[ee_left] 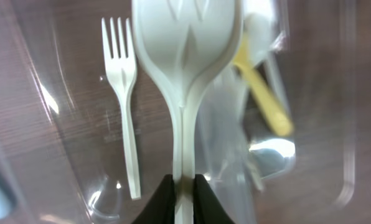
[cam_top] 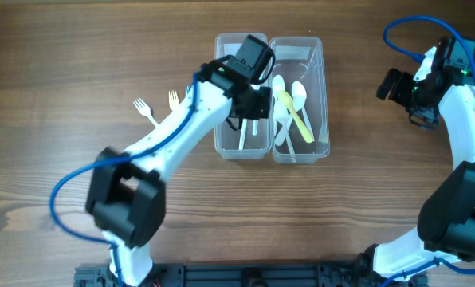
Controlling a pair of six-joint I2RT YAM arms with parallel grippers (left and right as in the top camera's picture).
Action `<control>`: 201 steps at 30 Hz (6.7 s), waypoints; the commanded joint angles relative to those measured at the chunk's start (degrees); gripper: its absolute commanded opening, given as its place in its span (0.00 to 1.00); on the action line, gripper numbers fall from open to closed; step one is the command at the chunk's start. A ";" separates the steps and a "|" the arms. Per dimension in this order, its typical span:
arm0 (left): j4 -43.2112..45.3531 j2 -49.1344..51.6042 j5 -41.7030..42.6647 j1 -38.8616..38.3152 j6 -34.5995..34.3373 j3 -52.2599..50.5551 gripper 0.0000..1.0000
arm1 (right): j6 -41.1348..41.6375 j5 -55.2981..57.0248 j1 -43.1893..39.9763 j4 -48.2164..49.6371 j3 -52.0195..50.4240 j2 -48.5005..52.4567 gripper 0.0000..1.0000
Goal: Pack container
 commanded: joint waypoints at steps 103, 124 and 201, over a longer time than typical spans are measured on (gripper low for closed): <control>-5.77 14.08 -9.46 26.29 3.87 -3.32 0.15 | -0.15 -0.90 0.17 -1.44 -0.09 0.70 1.00; -1.27 0.92 -9.16 2.89 3.50 4.50 0.11 | -0.15 -0.90 0.17 -1.46 -0.09 0.70 1.00; -9.53 -4.02 -12.46 18.10 4.96 13.57 0.46 | -3.54 -33.88 7.69 -0.48 -0.09 0.72 0.12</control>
